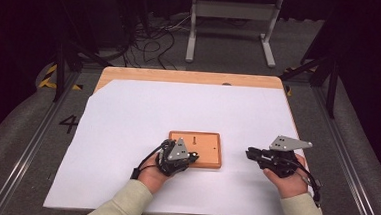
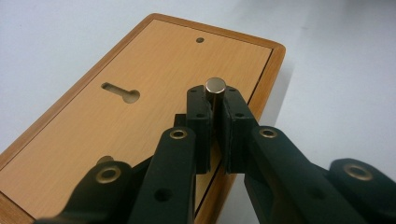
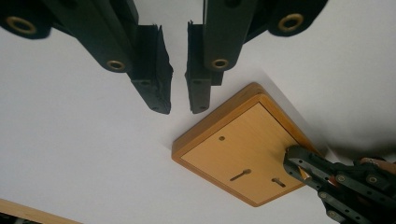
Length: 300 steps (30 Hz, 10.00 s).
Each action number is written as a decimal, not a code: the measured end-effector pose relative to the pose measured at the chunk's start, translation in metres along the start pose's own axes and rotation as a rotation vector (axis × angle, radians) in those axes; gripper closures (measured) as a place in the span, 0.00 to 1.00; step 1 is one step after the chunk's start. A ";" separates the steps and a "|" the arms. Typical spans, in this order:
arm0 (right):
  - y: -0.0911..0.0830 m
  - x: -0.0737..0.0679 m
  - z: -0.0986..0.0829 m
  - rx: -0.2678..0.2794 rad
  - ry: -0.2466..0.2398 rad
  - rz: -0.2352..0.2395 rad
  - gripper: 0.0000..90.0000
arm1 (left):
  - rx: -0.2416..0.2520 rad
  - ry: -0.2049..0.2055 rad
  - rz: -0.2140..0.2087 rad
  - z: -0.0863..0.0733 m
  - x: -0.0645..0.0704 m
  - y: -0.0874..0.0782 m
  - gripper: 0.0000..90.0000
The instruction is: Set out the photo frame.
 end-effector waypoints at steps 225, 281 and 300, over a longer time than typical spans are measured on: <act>0.047 -0.083 -0.032 -0.197 -0.189 0.278 1.00 | 0.282 -0.236 0.143 -0.028 -0.053 -0.120 0.36; 0.134 -0.027 0.057 -0.172 -0.085 0.137 1.00 | 0.270 -0.237 0.123 -0.029 -0.051 -0.117 0.36; 0.077 -0.033 0.048 -0.142 -0.100 0.152 1.00 | 0.245 -0.217 0.095 -0.028 -0.042 -0.115 0.39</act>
Point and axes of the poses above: each handheld gripper's, and its own axes: y roughly forward along the jaws, z roughly out of its top, x roughly to its right, the point moved 9 cm from there along y, roughly forward along the jaws
